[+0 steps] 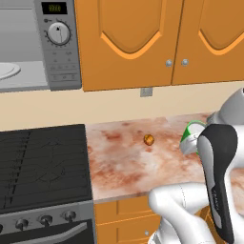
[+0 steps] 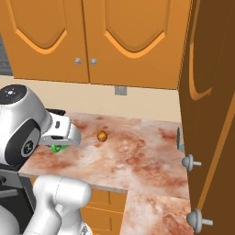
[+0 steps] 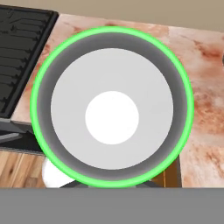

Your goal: Pick the mug from the counter and place it inside the microwave. Then close the microwave.

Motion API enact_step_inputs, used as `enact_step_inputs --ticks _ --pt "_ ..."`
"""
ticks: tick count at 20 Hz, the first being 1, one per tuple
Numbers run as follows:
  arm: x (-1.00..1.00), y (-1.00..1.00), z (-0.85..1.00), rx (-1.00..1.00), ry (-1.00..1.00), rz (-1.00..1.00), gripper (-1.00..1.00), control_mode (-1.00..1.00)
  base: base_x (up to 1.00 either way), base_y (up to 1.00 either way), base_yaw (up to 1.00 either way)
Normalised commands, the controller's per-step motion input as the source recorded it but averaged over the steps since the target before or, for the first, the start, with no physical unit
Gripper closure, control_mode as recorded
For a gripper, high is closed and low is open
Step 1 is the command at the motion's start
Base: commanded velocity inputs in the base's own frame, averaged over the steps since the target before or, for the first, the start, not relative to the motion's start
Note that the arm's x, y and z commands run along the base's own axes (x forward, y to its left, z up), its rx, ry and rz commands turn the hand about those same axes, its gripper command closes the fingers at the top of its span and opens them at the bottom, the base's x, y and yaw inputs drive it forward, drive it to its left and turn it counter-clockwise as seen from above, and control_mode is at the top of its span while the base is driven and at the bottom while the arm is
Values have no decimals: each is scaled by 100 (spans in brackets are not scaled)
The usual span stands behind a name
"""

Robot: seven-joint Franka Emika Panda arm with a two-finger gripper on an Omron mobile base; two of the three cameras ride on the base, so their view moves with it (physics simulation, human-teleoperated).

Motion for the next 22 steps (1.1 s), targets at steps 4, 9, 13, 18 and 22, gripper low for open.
enact_step_inputs --ticks 4,9,13,18,22 --pt "-17 0 22 0 0 0 100 -100 0 0 0" --pt "0 0 0 0 0 0 100 -100 0 0 0" --pt "0 0 0 0 0 0 100 -100 0 0 0" --pt "0 0 0 0 0 0 100 -100 0 0 0" --pt "0 0 0 0 0 0 100 -100 0 0 0"
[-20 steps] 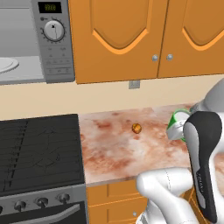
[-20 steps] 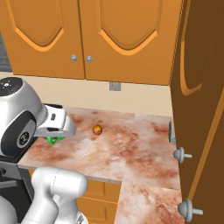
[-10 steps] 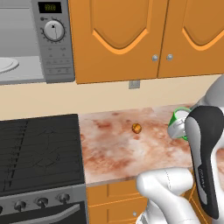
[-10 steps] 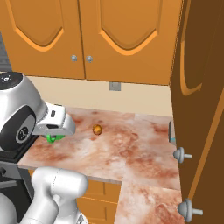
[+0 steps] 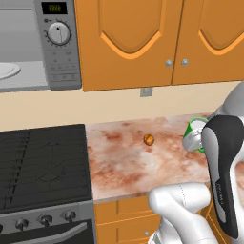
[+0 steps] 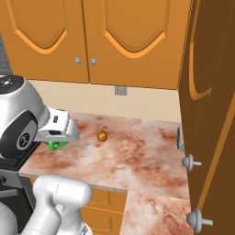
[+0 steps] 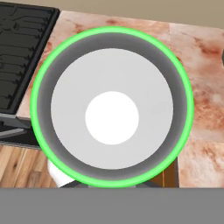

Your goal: Pick the mug from the counter and place it inside the microwave. Then close the microwave.

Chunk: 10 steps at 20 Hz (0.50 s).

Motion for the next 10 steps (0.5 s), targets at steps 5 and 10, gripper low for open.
enact_step_inputs --ticks 5,10 --pt "0 0 0 0 0 0 100 -100 0 0 0" --pt "-20 14 0 0 -2 0 100 -100 0 0 0"
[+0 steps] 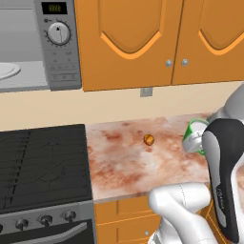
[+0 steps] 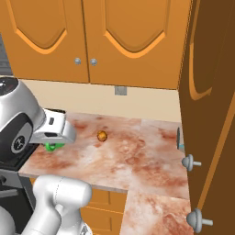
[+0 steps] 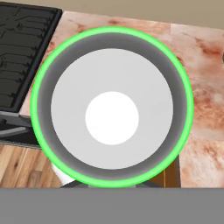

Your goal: Pick the mug from the counter and place it inside the microwave. Then close the microwave.

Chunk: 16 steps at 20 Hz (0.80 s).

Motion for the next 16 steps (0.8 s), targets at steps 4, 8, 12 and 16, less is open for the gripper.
enact_step_inputs --ticks 4,8,12,16 --pt "-29 38 0 0 -3 0 100 -100 0 0 0" --pt "-11 20 0 0 0 0 100 -100 0 0 0" --pt "17 -17 0 0 0 0 100 -100 0 0 0" --pt "23 -43 0 0 0 0 100 -100 0 0 0"
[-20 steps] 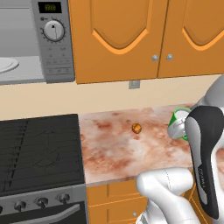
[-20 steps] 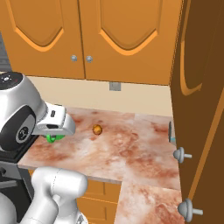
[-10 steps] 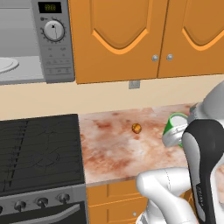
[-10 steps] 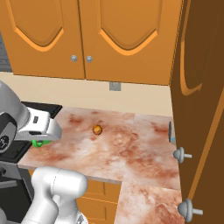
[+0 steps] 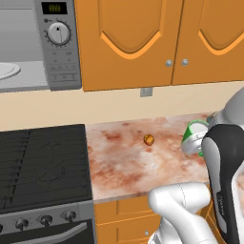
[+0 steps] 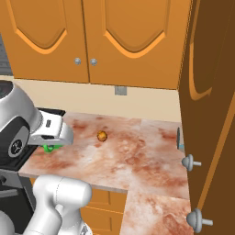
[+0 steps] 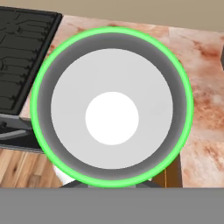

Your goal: Pick the mug from the counter and place it inside the microwave. Then close the microwave.

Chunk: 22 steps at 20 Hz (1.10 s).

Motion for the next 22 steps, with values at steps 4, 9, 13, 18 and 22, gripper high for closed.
enact_step_inputs --ticks 4,9,13,18,22 --pt "3 -43 0 5 0 0 100 -100 0 0 0" --pt "0 -20 0 4 0 0 100 -100 0 0 0" --pt "0 -2 0 2 0 0 100 -100 0 0 0" --pt "0 -8 0 5 0 0 100 -100 0 0 0" --pt "0 0 0 0 0 0 100 100 0 3 0"
